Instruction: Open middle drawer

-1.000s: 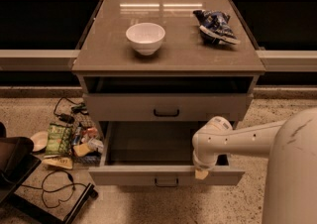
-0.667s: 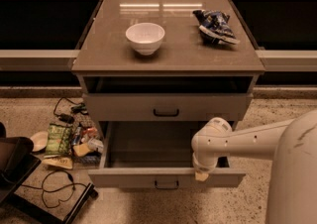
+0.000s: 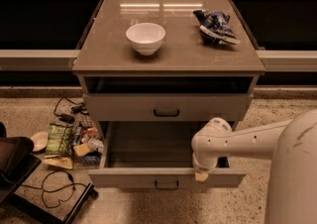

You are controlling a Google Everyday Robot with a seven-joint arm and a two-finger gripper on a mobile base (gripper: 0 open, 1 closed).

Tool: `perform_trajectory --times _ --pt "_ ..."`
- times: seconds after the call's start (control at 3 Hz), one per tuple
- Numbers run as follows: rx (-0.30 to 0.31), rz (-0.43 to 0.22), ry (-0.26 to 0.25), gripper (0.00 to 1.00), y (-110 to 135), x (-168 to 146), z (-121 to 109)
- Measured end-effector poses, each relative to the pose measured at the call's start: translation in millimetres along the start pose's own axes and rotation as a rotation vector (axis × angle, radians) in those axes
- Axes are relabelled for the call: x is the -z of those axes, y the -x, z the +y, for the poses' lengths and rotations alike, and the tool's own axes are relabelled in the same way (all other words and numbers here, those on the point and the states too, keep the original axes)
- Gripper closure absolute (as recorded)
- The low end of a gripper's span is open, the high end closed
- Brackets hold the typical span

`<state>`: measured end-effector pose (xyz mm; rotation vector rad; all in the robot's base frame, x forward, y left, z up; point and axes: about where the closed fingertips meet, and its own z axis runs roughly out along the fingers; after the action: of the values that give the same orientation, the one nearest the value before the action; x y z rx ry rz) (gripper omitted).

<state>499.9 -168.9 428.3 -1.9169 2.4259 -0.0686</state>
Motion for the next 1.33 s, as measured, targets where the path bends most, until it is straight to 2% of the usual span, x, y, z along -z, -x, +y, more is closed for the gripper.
perform_trajectory --times 0.33,1.0,1.33 --pt "0.0 0.001 0.003 0.5 -0.6 -1.5 1.4" --pt "0.001 0.003 0.008 0.04 -1.3 -3.4 3.2" --pt "0.001 0.003 0.009 0.0 -1.5 -3.9 3.7"
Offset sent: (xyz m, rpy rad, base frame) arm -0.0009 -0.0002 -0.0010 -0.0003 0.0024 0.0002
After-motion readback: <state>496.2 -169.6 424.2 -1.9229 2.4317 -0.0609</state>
